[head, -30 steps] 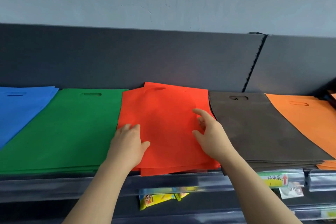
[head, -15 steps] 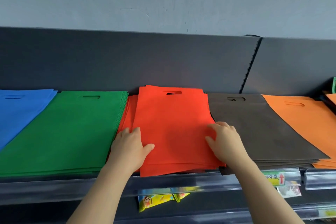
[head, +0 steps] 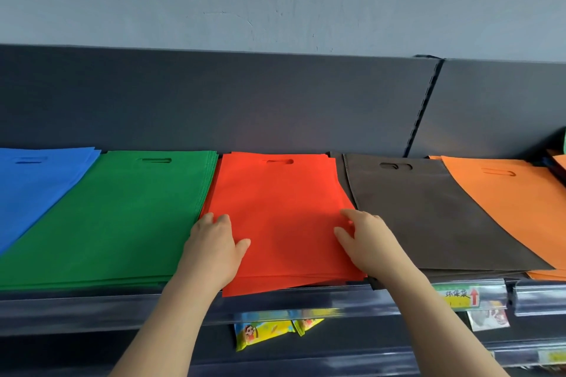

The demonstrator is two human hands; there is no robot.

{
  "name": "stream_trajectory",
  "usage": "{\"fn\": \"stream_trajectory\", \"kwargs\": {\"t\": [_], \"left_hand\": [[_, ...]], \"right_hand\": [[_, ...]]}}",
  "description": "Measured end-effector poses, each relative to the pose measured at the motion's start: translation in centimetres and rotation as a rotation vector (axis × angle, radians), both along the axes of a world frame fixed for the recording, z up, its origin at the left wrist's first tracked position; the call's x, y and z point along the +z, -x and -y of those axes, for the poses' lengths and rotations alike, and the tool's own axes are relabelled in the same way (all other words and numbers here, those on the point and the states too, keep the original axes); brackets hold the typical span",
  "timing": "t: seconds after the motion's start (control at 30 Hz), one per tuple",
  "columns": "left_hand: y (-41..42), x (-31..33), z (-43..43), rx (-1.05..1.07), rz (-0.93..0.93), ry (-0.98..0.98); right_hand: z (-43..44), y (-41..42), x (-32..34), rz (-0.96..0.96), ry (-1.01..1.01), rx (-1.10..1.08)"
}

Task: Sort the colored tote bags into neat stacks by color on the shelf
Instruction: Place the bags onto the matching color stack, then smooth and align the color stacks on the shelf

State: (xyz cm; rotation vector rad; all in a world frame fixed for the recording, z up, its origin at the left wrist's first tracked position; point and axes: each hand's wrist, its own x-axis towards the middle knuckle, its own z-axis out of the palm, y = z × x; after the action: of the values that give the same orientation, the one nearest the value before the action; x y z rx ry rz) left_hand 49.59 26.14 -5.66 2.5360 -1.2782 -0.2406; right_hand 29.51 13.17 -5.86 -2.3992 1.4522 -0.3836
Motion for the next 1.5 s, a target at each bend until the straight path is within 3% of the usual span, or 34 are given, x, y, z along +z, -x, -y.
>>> {"fn": "stream_trajectory", "kwargs": {"t": [0.1,0.3,0.6,1.03,1.5], "left_hand": [[0.1,-0.1,0.1,-0.011,0.038,0.052],[3.1,1.3,1.6,-0.085,0.083,0.281],[12.8,3.4,7.1,-0.275,0.088,0.487],[30.4,3.1,16.8,-0.398,0.046,0.472],[38.7,2.6,26.3,-0.621,0.01,0.414]], "right_hand": [[0.0,0.4,0.1,-0.042,0.013,0.014],[-0.2,3.4,1.2,0.152,0.103,0.005],[2.1,14.4,2.5,0.179,0.253,-0.114],[9.3,31.7,2.3,0.067,0.272,-0.223],[15.6,40.2,1.6,0.047,0.276,-0.396]]}}
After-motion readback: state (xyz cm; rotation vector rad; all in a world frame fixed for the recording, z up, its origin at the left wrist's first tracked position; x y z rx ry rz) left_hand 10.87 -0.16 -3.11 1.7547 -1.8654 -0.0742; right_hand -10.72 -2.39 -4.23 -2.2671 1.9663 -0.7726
